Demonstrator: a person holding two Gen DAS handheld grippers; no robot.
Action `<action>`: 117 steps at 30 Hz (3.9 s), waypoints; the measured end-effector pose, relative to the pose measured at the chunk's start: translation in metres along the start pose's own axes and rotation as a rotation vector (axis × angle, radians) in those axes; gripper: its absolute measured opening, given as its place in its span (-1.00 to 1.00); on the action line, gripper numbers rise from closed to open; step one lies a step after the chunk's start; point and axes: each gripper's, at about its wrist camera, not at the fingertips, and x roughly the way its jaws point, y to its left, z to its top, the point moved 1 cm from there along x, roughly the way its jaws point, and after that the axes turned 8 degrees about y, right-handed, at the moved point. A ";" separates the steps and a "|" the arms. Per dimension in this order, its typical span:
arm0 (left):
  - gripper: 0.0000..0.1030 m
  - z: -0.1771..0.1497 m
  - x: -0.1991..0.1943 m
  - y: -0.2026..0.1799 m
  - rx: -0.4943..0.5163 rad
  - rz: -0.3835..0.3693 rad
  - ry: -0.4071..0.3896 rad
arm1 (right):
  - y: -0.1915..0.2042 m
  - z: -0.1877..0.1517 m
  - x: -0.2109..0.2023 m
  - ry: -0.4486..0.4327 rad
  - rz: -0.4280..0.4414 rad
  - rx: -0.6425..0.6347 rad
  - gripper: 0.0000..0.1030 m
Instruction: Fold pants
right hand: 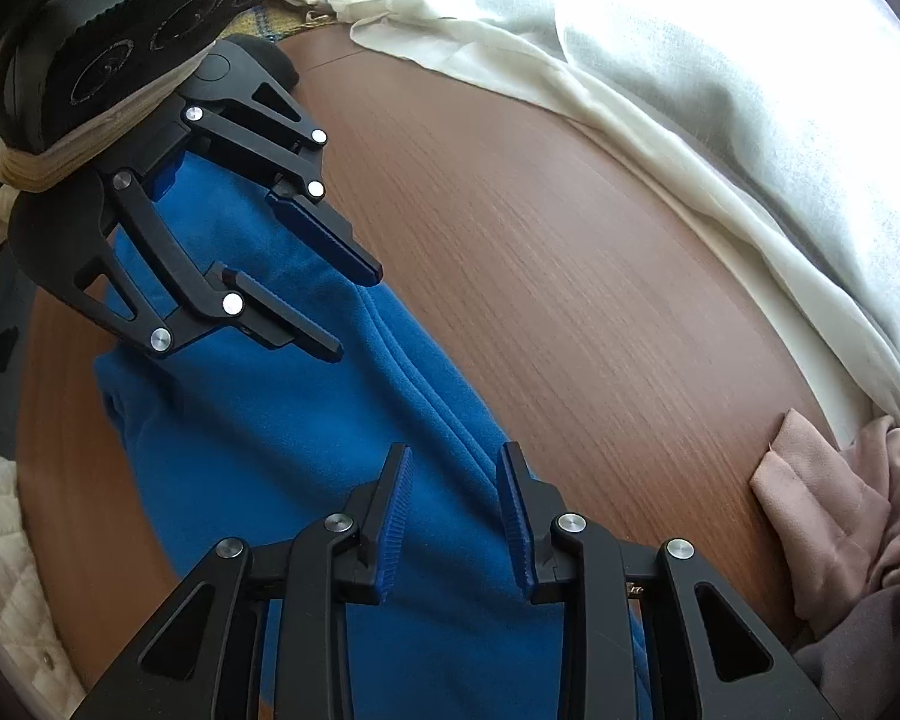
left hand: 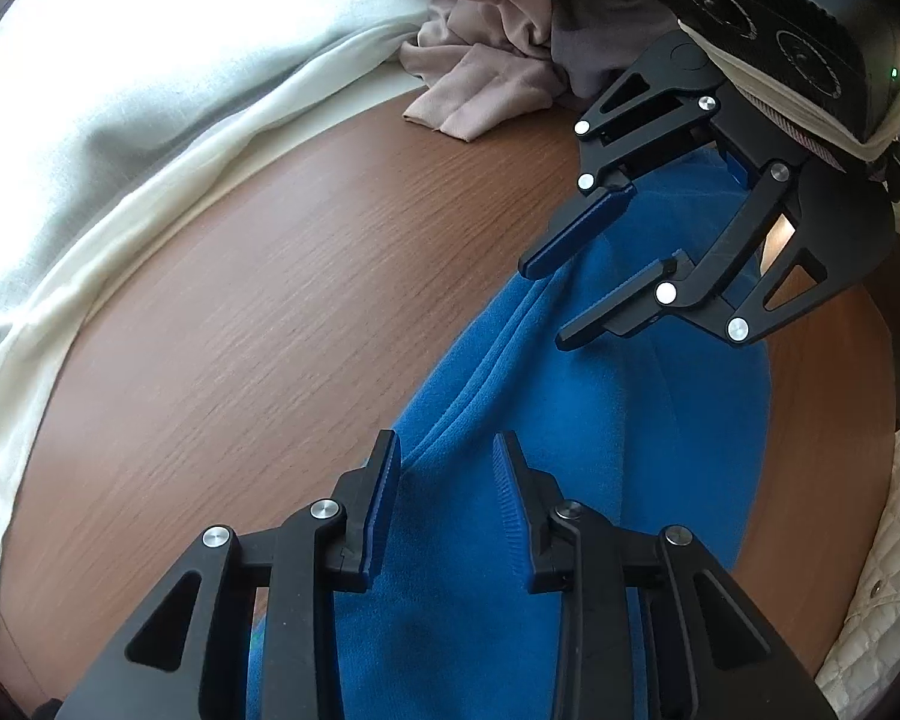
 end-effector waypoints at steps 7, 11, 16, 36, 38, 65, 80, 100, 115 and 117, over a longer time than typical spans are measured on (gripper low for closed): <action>-0.55 0.002 0.014 0.001 0.009 -0.006 0.017 | -0.013 0.002 0.008 0.034 0.006 0.015 -0.45; -0.79 -0.002 0.012 0.000 0.004 -0.009 0.010 | -0.017 0.005 0.009 0.029 0.009 0.035 -0.60; -0.84 -0.008 0.005 -0.009 0.015 0.021 -0.004 | -0.009 0.004 0.009 0.035 -0.017 -0.010 -0.76; -0.84 0.007 0.008 0.015 -0.059 0.079 -0.025 | -0.013 0.011 -0.011 0.004 -0.117 0.017 -0.82; -0.84 0.007 0.011 0.017 -0.062 0.075 -0.022 | -0.015 0.011 -0.005 0.013 -0.110 0.024 -0.82; -0.23 -0.072 -0.100 -0.023 -0.309 0.216 -0.259 | 0.057 -0.018 -0.092 -0.243 -0.233 0.192 -0.31; -0.02 -0.204 -0.137 -0.049 -0.541 0.290 -0.322 | 0.176 -0.024 -0.094 -0.368 -0.075 0.331 -0.31; -0.02 -0.307 -0.101 -0.008 -0.632 0.295 -0.210 | 0.215 -0.007 -0.013 -0.236 -0.057 0.605 -0.35; -0.02 -0.282 -0.076 0.027 -0.601 0.306 -0.203 | 0.203 -0.002 0.009 -0.181 0.025 0.681 -0.35; -0.02 -0.281 -0.072 0.031 -0.604 0.335 -0.181 | 0.200 0.000 0.012 -0.179 0.018 0.689 -0.35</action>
